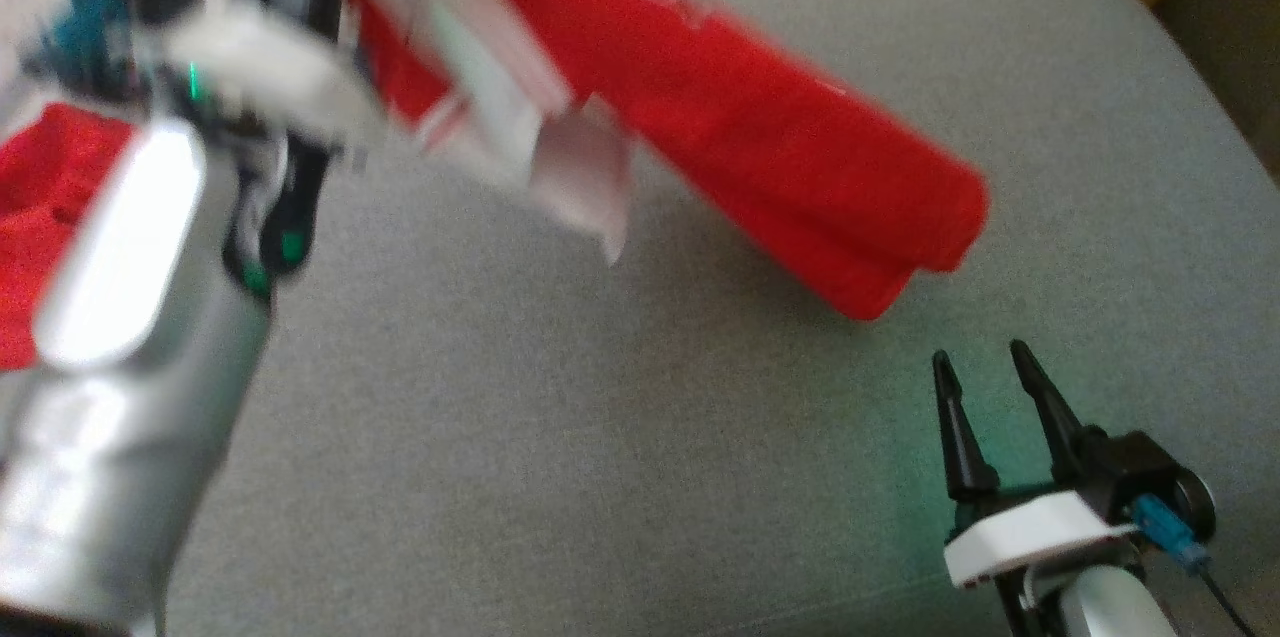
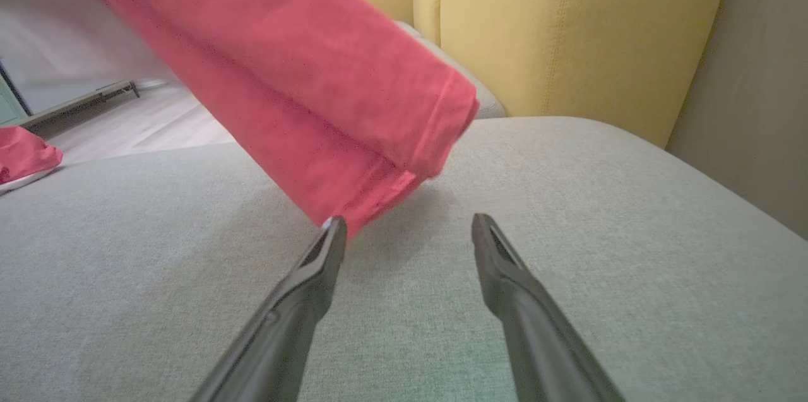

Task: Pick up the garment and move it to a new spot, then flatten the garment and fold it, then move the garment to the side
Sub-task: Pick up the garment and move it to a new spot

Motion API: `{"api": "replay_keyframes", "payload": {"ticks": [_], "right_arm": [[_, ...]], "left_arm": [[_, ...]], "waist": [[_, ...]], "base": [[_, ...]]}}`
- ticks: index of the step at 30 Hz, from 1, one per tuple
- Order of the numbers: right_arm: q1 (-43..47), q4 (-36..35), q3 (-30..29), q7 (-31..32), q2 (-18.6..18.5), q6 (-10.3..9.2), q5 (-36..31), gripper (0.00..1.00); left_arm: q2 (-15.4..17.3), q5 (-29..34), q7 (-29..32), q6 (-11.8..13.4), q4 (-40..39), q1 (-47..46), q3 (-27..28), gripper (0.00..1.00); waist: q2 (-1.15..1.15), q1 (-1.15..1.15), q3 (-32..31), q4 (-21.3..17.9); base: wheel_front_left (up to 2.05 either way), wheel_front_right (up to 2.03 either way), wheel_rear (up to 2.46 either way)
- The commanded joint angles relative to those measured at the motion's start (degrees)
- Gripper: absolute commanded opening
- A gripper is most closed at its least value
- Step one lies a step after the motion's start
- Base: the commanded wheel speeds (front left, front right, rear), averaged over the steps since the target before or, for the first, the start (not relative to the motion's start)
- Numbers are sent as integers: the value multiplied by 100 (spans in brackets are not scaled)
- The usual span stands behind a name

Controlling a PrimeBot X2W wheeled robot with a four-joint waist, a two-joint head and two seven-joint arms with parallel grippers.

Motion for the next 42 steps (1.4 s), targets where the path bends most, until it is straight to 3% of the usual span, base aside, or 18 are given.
{"api": "replay_keyframes", "payload": {"ticks": [1, 7, 14, 15, 16, 17, 30, 37, 42], "right_arm": [[-305, -195, 172, -63, -22, 21, 40, 100], [-638, -235, 310, -63, -22, 21, 60, 100], [-846, -239, 379, -63, -22, 21, 49, 100], [-858, -236, 382, -63, -22, 21, 45, 100], [-869, -232, 383, -63, -22, 21, 42, 100], [-878, -229, 382, -63, -22, 21, 38, 100], [-748, -109, 295, -63, -21, 21, -86, 100], [-450, -38, 154, -63, -21, 21, -119, 100], [-207, -81, 46, -63, -21, 21, -140, 100]], "left_arm": [[231, -56, -67, 60, -57, -114, 302, 0], [360, -217, -526, 284, 931, 684, 555, 0], [387, -320, -1114, 253, 1785, 816, 784, 0], [374, -326, -1187, 230, 1861, 807, 795, 24], [370, -325, -1254, 195, 1927, 794, 797, 75], [375, -318, -1325, 156, 1995, 770, 799, 100], [206, -242, -1773, -279, 2077, 1018, 685, 100], [-18, -230, -1859, -186, 1583, 2026, 748, 100], [-207, -45, -1869, 27, 845, 2915, 967, 100]], "waist": [[0, -1, 202, -71], [0, -1, 705, -208], [0, -1, 1039, -263], [0, -1, 1056, -256], [0, -1, 1066, -247], [0, -1, 1072, -232], [0, -1, 296, 287], [0, -1, -309, 594], [0, -1, -513, 767]], "base": [[0, 0, 0], [0, 0, 0], [0, 0, 0], [0, 0, 0], [0, 0, 0], [0, 0, 0], [0, 0, 0], [0, 0, 0], [0, 0, 0]]}}
